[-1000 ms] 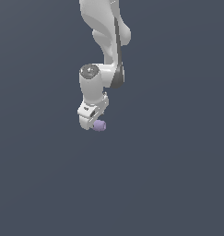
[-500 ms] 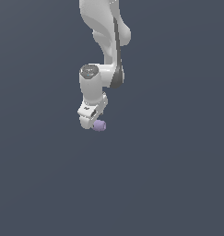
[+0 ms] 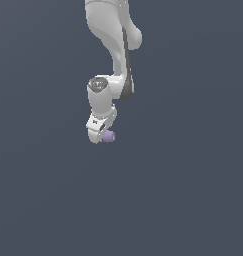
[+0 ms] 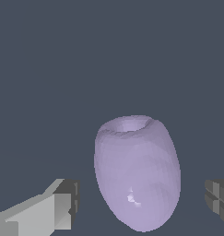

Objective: Pick up the object and move it to a goal position.

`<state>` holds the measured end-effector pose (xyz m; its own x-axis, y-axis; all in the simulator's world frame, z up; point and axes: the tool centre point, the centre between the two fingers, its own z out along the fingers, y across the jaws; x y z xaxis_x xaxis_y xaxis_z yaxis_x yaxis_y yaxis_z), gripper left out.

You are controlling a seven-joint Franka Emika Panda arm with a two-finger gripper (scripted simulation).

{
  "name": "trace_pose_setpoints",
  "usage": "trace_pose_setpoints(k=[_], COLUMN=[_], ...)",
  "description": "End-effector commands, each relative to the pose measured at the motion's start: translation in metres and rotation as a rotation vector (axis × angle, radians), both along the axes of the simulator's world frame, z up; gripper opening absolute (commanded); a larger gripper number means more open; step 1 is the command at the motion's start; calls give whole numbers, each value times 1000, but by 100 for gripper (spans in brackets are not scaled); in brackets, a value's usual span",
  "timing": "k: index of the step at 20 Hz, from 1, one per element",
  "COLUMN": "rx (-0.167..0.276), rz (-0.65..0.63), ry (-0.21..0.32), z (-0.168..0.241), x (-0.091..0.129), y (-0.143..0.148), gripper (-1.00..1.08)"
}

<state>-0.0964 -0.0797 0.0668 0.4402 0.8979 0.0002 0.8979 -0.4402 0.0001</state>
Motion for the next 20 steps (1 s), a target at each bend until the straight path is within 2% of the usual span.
trace_pose_setpoints(k=[1,8,9,20], rx=[0,0,0,-1], rz=[1,2,2,2], ry=[0,0,0,-1], z=[-11,-24,-24,-23], x=[0,0,0,1], y=[0,0,0,0], gripper=[100,100,-100,-100])
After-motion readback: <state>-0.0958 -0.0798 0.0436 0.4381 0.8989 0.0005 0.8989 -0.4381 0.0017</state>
